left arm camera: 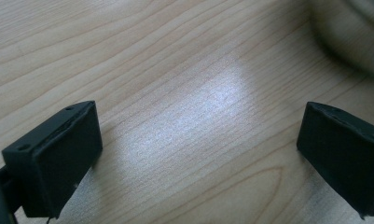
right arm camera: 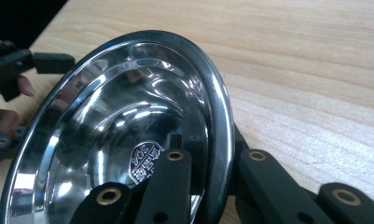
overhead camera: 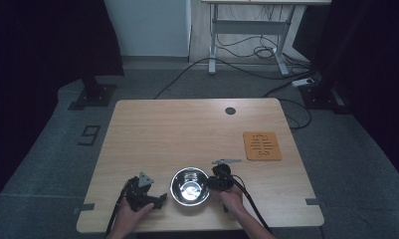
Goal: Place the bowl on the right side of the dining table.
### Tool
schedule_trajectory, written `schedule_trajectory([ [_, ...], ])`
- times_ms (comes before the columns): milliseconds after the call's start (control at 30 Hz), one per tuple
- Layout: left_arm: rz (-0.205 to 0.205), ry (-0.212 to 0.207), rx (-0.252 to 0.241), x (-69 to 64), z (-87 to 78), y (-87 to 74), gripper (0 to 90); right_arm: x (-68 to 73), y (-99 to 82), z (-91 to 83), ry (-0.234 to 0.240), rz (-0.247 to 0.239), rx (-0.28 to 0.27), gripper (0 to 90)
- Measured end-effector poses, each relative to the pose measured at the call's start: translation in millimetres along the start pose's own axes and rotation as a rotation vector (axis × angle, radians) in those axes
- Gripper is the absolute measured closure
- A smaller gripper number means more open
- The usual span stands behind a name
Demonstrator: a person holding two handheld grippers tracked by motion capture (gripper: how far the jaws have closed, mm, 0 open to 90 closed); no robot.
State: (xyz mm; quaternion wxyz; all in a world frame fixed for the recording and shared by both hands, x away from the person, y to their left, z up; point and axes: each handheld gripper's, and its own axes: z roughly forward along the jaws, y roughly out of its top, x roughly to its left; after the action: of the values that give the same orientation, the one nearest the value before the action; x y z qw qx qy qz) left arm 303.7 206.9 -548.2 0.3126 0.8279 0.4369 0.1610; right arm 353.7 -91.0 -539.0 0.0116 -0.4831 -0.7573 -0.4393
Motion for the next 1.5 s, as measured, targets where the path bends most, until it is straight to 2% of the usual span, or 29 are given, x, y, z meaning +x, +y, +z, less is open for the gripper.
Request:
schedule_trajectory([
  [267, 0.001, -0.001, 0.000, -0.1, 0.0, 0.0, 0.0, -5.1, 5.6, -12.5, 0.012, 0.018, -0.038, 86.3],
  [600, 0.002, -0.003, -0.001, -0.2, 0.2, 0.1, 0.0, -12.4, 12.8, -33.7, -0.006, 0.026, -0.104, 86.4],
  [900, 0.003, -0.004, -0.001, -0.2, 0.3, 0.3, 0.0, -18.1, 15.7, -44.0, -0.015, 0.027, -0.125, 86.3],
  [1300, 0.005, -0.006, 0.000, -0.2, 0.6, 0.6, 0.0, -33.2, 21.8, -61.6, -0.047, 0.042, -0.172, 86.3],
  [1500, 0.006, -0.007, 0.000, -0.2, 0.6, 0.7, 0.0, -38.0, 23.9, -68.2, -0.048, 0.059, -0.192, 86.4],
])
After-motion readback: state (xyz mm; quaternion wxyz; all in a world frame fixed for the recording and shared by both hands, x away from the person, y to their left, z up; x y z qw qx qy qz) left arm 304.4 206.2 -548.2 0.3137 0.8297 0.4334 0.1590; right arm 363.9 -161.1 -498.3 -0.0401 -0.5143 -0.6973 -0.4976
